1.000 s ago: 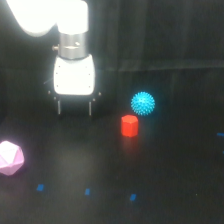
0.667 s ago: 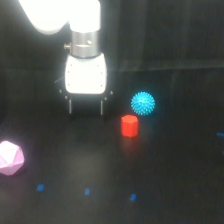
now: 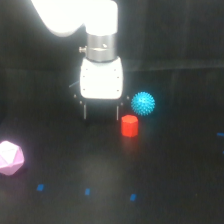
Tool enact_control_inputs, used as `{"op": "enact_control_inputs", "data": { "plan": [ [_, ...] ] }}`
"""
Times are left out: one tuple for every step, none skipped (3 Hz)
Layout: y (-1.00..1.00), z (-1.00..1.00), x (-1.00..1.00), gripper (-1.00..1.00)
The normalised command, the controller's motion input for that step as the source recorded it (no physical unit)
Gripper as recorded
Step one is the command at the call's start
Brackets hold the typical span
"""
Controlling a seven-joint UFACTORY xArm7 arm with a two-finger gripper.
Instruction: Pick up the red object from the table
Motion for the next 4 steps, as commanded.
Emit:
{"op": "enact_control_inputs", "data": {
  "plan": [
    [-0.61,-0.86,0.31,0.17],
    [0.22,-0.36,1.00,-0.36],
    [-0.27,-0.17,1.00,-0.72],
    [-0.62,-0.07,0.20,-0.81]
  ]
}}
